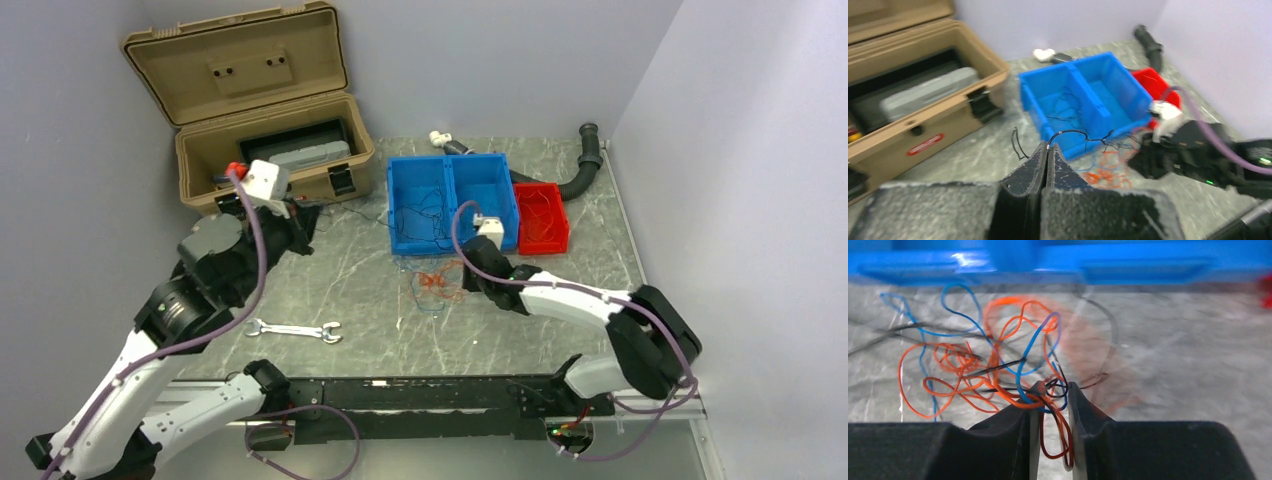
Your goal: Untangle the cables
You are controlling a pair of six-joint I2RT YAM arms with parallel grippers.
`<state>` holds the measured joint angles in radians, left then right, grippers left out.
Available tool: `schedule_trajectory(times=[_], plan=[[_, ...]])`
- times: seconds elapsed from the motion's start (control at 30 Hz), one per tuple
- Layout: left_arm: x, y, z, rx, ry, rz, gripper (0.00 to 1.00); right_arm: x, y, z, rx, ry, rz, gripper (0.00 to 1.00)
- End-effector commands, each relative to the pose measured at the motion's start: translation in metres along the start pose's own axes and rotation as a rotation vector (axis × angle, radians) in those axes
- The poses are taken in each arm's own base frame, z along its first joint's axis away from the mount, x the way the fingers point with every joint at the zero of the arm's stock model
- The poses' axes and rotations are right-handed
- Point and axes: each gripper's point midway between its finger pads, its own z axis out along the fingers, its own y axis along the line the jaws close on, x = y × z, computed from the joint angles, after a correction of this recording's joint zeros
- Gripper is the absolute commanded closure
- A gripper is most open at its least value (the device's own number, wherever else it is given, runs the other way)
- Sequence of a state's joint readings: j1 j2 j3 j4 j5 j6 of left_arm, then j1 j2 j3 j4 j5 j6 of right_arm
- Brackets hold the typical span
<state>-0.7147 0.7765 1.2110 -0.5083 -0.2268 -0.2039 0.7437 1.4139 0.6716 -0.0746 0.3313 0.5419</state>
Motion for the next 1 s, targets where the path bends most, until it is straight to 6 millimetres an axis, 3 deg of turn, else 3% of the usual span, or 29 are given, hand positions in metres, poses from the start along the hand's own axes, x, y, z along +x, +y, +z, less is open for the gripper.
schedule_trajectory(times=[0.0,0.17,0.27,0.33,0.43,0.57,0.73,0.97], plan=[[-0.022,0.063,-0.039,-0.325,-0.078,0.009,1.0,-0.012,-0.057,-0.025,0.203,-0.094,0.177,0.75],[-0.031,0.099,-0.072,-0.511,-0.104,0.057,1.0,-0.005,-0.113,-0.056,0.258,-0.092,0.4,0.83],[-0.032,0.106,-0.078,-0.55,-0.116,0.066,1.0,-0.01,-0.149,-0.086,0.382,-0.193,0.543,0.85],[-0.031,0.104,-0.077,-0.538,-0.119,0.061,1.0,-0.018,-0.162,-0.108,0.422,-0.27,0.607,0.86],[-0.027,0.081,-0.06,-0.395,-0.115,0.059,1.0,-0.036,-0.156,-0.122,0.347,-0.34,0.588,0.86],[-0.022,0.041,-0.034,-0.182,-0.089,0.05,1.0,-0.048,-0.141,-0.124,0.259,-0.333,0.535,0.88],[-0.028,0.021,-0.016,-0.103,-0.06,0.052,1.0,-0.051,-0.124,-0.117,0.175,-0.293,0.444,0.92],[-0.054,-0.014,0.007,0.047,-0.086,0.057,1.0,-0.051,-0.102,-0.116,0.042,-0.277,0.366,0.96]])
